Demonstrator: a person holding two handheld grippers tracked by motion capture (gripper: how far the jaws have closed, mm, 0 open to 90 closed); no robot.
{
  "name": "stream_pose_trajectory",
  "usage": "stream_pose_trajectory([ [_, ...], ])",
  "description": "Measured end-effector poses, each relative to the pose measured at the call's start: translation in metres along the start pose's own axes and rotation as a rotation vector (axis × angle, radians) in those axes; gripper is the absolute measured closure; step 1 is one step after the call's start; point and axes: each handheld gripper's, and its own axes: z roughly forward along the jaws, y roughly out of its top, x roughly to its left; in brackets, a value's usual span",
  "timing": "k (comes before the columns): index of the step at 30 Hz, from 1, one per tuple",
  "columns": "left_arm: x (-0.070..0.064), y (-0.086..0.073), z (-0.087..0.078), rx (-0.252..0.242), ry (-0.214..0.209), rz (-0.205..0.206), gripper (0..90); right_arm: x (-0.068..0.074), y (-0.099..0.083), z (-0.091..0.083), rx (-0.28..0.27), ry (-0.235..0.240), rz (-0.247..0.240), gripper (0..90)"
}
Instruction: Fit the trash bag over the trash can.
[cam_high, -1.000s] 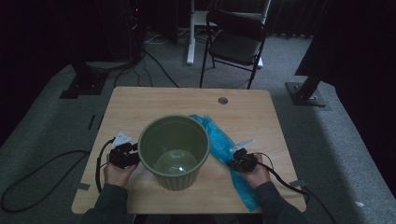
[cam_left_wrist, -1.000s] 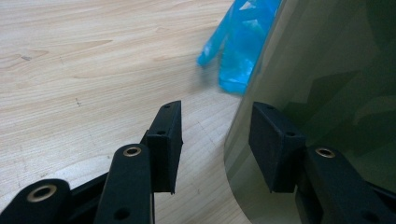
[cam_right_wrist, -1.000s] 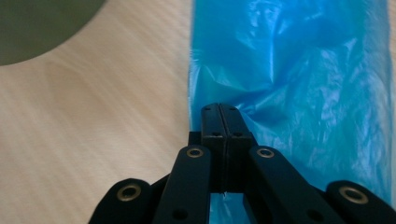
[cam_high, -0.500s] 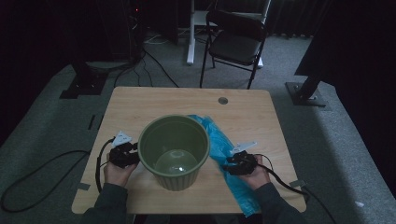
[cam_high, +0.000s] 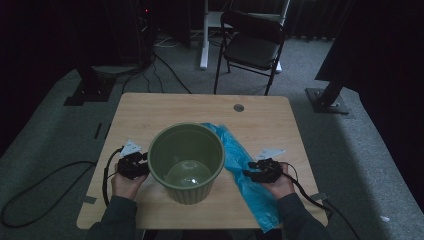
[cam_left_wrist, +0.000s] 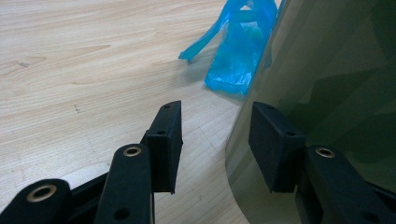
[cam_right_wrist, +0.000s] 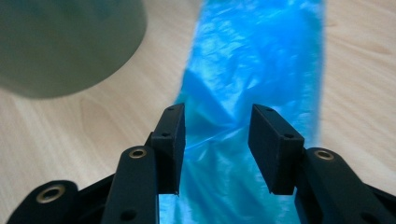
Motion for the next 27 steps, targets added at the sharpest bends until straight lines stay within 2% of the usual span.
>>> stream_pose_trajectory([
  [3,0.0,0.0,0.0,0.002,-0.005,0.0,54.9,-0.011,0.0,0.0,0.009,-0.032,0.027,51.7],
  [7,0.0,-0.001,-0.002,0.004,-0.006,0.0,54.8,-0.021,-0.001,0.006,0.04,-0.07,0.04,49.5],
  [9,0.0,-0.001,-0.003,0.003,-0.005,0.001,54.8,-0.026,0.0,0.008,0.048,-0.073,0.056,48.0],
  [20,0.002,-0.006,-0.009,0.017,-0.003,-0.012,54.2,-0.044,-0.005,0.02,0.086,-0.056,0.105,39.4],
  [27,-0.002,-0.012,-0.011,0.056,-0.021,0.005,54.1,-0.043,-0.002,0.026,0.096,-0.025,0.11,38.9],
])
